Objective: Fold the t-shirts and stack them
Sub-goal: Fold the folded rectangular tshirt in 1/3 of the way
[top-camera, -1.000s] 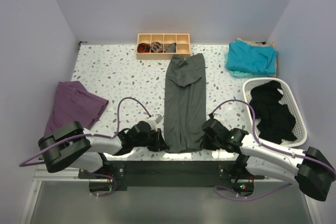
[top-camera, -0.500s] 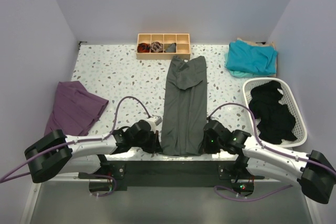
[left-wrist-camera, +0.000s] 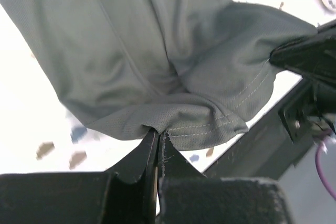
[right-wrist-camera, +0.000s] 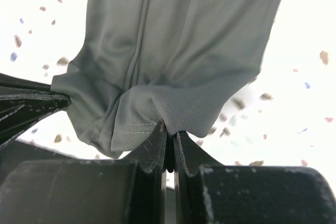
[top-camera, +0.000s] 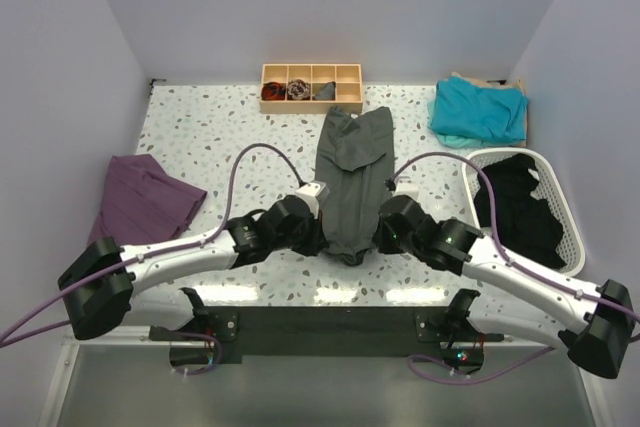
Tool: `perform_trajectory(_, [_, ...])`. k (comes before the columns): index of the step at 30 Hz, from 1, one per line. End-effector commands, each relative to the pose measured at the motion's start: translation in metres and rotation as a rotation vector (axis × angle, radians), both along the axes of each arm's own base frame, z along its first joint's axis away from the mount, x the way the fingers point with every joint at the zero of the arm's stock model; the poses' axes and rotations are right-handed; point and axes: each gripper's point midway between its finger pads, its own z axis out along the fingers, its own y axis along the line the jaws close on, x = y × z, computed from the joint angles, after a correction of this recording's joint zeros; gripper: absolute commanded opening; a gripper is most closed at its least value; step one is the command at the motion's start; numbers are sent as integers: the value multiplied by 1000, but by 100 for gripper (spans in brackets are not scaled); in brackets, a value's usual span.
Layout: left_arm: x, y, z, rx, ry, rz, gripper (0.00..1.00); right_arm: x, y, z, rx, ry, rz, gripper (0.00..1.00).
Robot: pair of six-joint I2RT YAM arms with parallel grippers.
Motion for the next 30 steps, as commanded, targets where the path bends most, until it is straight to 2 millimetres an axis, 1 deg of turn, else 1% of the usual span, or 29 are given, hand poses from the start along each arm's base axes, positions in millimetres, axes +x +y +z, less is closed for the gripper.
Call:
perform_trajectory(1, [37,-2,13,74,-108,49,0,35,-7,25,-128,-134,-26,6])
perform_trajectory(2, [46,1,14,79,-117,69,0,42,-10,25,-146,-140,-40,6])
perform_trajectory(3, [55,-2,21,69,-130,81,0,47,-10,27,-161,-149,-40,7])
perform_trajectory(4, [62,-2,17,86,-129,82,0,57,-12,29,-175,-149,-60,7])
perform_trajectory(5, [73,2,18,84,-131,102,0,62,-14,30,-180,-151,-68,7])
perform_trajectory(6, [84,-1,20,80,-135,110,0,68,-13,32,-179,-155,-61,7])
perform_trajectory(7, [90,-1,21,78,-139,108,0,78,-20,30,-184,-144,-91,7])
perform_trajectory(8, [103,4,22,75,-143,131,0,86,-20,32,-172,-151,-101,7])
perform_trajectory(9, [114,2,23,80,-153,128,0,90,-20,31,-172,-146,-92,8])
perform_trajectory(10, [120,1,23,84,-156,128,0,99,-24,33,-170,-149,-112,8])
perform_trajectory(11, [130,4,23,93,-163,138,0,106,-23,27,-183,-134,-112,8])
perform_trajectory(12, [140,1,21,113,-168,134,0,110,-23,25,-196,-129,-105,8])
perform_trajectory(13, [147,1,19,119,-166,135,0,117,-22,28,-196,-130,-108,8])
perform_trajectory(14, [156,-3,25,111,-180,134,0,123,-18,17,-214,-107,-99,8])
perform_trajectory(15, [161,-3,15,132,-167,127,0,126,-16,15,-220,-101,-87,8])
perform_trajectory(16, [166,-4,13,131,-165,128,0,133,-14,14,-222,-97,-90,8])
perform_trajectory(17, [173,-8,17,119,-177,128,0,139,-11,4,-238,-80,-86,9])
perform_trajectory(18, [177,-8,9,130,-168,127,0,142,-10,0,-245,-72,-82,9])
perform_trajectory(19, [183,-7,9,127,-171,134,0,149,-11,-1,-244,-68,-93,8])
perform_trajectory(20, [189,-8,6,125,-168,137,0,154,-11,-11,-255,-47,-93,8])
perform_trajectory(21, [194,-6,5,126,-168,139,0,163,-14,-11,-253,-45,-110,8])
perform_trajectory(22, [201,-1,3,131,-164,158,0,166,-13,-13,-251,-37,-110,8])
perform_trajectory(24, [208,0,-1,122,-150,156,0,178,-16,-19,-263,-29,-126,8])
perform_trajectory(25, [214,6,-4,118,-140,167,0,182,-18,-21,-276,-26,-136,8])
perform_trajectory(26, [218,9,-6,118,-135,174,0,185,-25,-22,-313,-24,-156,10])
perform_trajectory(27, [221,10,-6,116,-137,174,0,192,-28,-23,-332,-28,-175,9])
perform_trajectory(28, [227,15,-7,120,-142,187,11,194,-31,-23,-349,-31,-186,9])
perform_trajectory(29, [233,16,-4,119,-150,192,32,199,-36,-22,-371,-42,-205,29])
perform_trajectory(30, [238,19,-3,129,-167,202,73,204,-40,-18,-379,-56,-223,43])
